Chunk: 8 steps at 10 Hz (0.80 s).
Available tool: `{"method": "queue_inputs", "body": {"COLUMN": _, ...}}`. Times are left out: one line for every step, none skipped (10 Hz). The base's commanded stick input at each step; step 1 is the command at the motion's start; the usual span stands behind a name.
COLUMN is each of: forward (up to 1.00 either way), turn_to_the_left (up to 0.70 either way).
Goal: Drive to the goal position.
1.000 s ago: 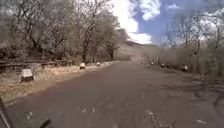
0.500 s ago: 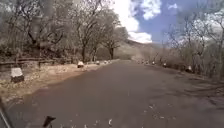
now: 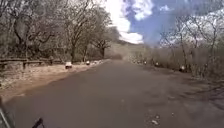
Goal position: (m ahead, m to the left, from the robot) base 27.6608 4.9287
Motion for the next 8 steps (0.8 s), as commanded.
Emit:
{"method": "queue_inputs", "body": {"forward": 0.7, "turn_to_the_left": 0.0}}
{"method": "queue_inputs", "body": {"forward": 0.7, "turn_to_the_left": 0.0}}
{"method": "queue_inputs", "body": {"forward": 0.7, "turn_to_the_left": 0.0}}
{"method": "queue_inputs", "body": {"forward": 0.7, "turn_to_the_left": 0.0}}
{"method": "queue_inputs", "body": {"forward": 0.7, "turn_to_the_left": 0.0}}
{"method": "queue_inputs", "body": {"forward": 0.7, "turn_to_the_left": 0.0}}
{"method": "queue_inputs", "body": {"forward": 0.7, "turn_to_the_left": 0.0}}
{"method": "queue_inputs", "body": {"forward": 0.7, "turn_to_the_left": 0.0}}
